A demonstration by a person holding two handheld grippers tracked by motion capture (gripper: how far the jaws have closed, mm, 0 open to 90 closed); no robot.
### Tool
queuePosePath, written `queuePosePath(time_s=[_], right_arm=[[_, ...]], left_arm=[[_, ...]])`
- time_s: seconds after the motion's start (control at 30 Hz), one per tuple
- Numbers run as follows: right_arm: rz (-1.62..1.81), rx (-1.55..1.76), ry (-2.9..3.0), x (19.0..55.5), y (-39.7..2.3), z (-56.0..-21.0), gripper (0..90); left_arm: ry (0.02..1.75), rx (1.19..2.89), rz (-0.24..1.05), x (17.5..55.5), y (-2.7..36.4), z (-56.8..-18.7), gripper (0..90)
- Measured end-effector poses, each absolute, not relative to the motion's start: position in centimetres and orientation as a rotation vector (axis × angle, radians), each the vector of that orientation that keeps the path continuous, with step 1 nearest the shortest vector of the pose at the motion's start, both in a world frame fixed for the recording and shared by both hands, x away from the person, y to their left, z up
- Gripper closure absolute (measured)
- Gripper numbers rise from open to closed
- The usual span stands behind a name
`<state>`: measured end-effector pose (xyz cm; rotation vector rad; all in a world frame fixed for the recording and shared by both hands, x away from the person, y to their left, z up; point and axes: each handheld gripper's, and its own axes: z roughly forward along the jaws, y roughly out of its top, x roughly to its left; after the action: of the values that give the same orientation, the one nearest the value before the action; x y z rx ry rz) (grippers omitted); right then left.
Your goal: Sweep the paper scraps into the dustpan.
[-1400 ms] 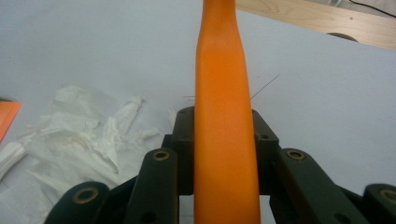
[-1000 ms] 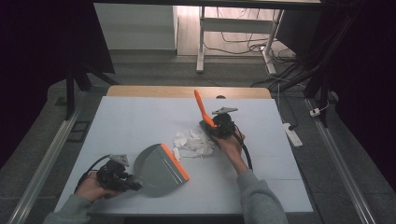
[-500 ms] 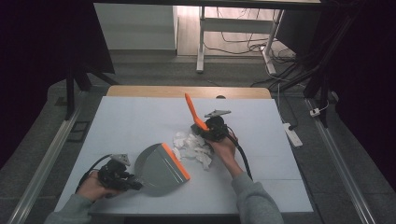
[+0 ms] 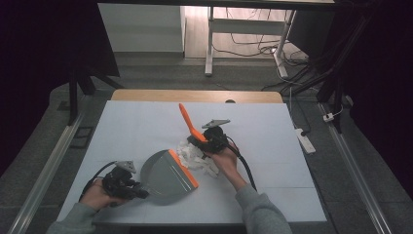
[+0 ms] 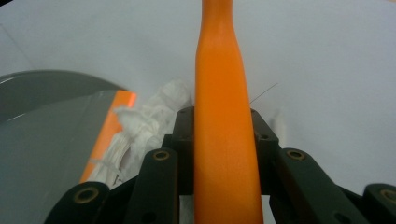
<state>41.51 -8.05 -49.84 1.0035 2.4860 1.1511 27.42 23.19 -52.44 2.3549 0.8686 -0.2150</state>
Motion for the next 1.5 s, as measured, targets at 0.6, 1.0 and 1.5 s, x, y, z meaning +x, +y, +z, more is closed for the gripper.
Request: queuePosePath(time_s=[0.6,1.0,1.5], right_arm=[[1.23,0.892,2.553,39.2,-6.3,-49.0,70.3],[1.27,0.948,2.404,39.8,-9.5,-46.8,70.3],[1.214,1.01,2.36,41.4,-10.7,-47.7,70.3]], left_arm=[[0.87,2.356,-0.213,27.4,23.2,-52.4,61.1],[0.869,2.357,-0.21,27.4,23.2,-52.4,61.1],[0.871,2.356,-0.206,27.3,23.2,-52.4,61.1]])
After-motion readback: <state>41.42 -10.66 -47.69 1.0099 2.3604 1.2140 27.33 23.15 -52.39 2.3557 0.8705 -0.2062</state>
